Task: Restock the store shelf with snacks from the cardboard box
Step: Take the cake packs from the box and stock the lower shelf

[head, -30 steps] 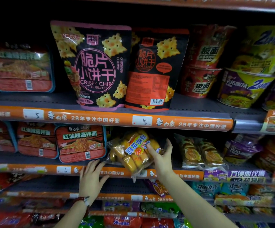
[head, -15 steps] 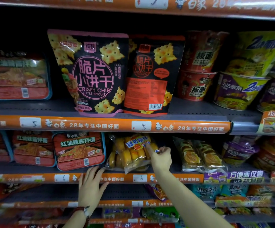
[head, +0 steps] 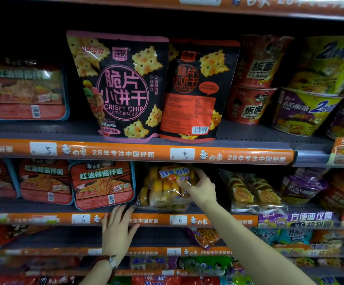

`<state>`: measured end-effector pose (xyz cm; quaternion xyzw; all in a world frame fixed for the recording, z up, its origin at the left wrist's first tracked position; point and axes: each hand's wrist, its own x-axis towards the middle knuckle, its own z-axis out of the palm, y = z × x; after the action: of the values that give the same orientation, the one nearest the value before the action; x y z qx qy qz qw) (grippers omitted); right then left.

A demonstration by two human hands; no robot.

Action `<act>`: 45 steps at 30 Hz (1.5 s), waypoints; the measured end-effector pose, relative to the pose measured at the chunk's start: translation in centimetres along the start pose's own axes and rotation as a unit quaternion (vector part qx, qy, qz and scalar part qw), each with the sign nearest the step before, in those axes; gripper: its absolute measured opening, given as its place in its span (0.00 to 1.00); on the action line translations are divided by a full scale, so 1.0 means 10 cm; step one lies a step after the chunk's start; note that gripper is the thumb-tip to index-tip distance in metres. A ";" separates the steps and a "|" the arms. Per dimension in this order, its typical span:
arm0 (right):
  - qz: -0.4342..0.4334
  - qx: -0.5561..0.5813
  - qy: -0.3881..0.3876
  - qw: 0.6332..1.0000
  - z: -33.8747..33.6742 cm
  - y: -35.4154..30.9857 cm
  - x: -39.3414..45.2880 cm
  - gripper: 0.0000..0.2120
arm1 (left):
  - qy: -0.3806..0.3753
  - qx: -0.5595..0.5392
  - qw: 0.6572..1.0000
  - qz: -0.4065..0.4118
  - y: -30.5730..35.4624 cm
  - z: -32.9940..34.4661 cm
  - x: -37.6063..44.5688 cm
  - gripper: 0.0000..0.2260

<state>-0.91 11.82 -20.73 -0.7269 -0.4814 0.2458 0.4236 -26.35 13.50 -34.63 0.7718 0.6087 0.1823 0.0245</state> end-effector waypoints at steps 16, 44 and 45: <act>0.072 0.166 -0.073 0.981 0.11 0.00 0.10 0.36 | 0.024 -0.066 0.997 -0.012 0.08 -0.14 0.05 0.22; 0.132 0.278 -0.031 0.951 -0.38 0.48 0.01 0.32 | -0.099 -0.560 0.809 -0.149 1.41 -0.54 0.59 0.23; 0.139 0.280 -0.026 0.949 -0.45 0.51 0.08 0.35 | -0.103 -0.566 0.803 -0.152 1.49 -0.52 0.61 0.23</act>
<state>5.37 9.90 -22.69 -0.6320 -0.2983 0.4463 0.5589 -12.91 14.52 -24.41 0.5327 0.5002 0.4080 0.5472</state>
